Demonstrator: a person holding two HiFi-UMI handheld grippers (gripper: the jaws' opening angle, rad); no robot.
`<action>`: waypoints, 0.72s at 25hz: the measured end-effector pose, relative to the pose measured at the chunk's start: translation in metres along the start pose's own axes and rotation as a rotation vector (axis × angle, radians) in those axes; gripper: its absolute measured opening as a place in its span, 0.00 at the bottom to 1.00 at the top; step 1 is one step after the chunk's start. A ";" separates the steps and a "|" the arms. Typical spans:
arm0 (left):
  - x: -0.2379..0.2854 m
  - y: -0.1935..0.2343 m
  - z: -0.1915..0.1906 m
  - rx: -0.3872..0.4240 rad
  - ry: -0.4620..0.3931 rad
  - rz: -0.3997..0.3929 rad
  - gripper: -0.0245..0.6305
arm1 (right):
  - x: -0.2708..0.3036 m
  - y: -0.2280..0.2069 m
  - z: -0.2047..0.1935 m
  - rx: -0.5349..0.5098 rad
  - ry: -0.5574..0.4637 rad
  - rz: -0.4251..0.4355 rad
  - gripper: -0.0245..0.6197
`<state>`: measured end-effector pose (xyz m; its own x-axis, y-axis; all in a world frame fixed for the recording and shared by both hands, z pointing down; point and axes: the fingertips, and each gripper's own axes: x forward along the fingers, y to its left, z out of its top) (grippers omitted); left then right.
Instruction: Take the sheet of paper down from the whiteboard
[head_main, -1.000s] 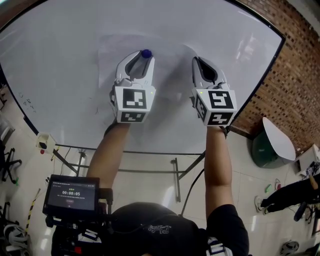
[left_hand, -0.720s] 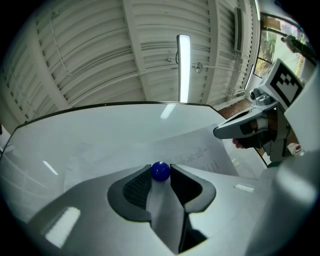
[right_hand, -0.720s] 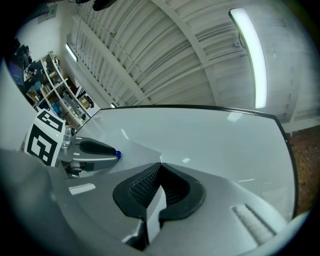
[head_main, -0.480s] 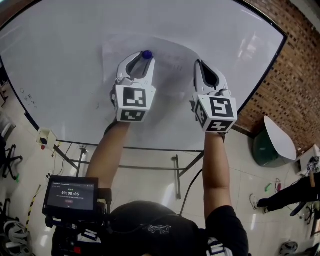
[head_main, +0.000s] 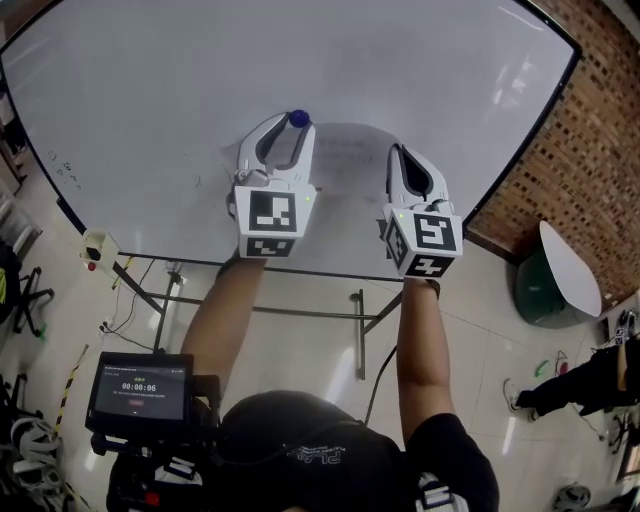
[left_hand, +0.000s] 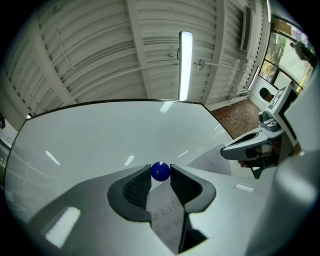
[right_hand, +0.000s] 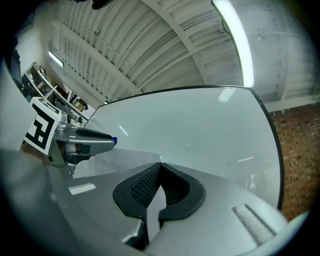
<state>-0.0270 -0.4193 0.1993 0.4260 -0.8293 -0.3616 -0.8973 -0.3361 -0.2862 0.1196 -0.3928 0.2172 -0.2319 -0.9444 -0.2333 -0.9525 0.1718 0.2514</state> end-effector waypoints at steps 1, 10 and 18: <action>-0.008 -0.010 0.002 -0.005 0.008 0.000 0.22 | -0.012 -0.002 -0.003 0.008 0.003 0.003 0.06; -0.080 -0.080 -0.002 -0.075 0.105 0.016 0.22 | -0.104 -0.003 -0.039 0.101 0.061 0.034 0.06; -0.109 -0.081 -0.047 -0.135 0.201 0.035 0.22 | -0.113 0.019 -0.092 0.167 0.134 0.034 0.06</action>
<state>-0.0064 -0.3228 0.3040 0.3751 -0.9090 -0.1817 -0.9241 -0.3513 -0.1504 0.1461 -0.3081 0.3346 -0.2465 -0.9642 -0.0974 -0.9667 0.2375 0.0949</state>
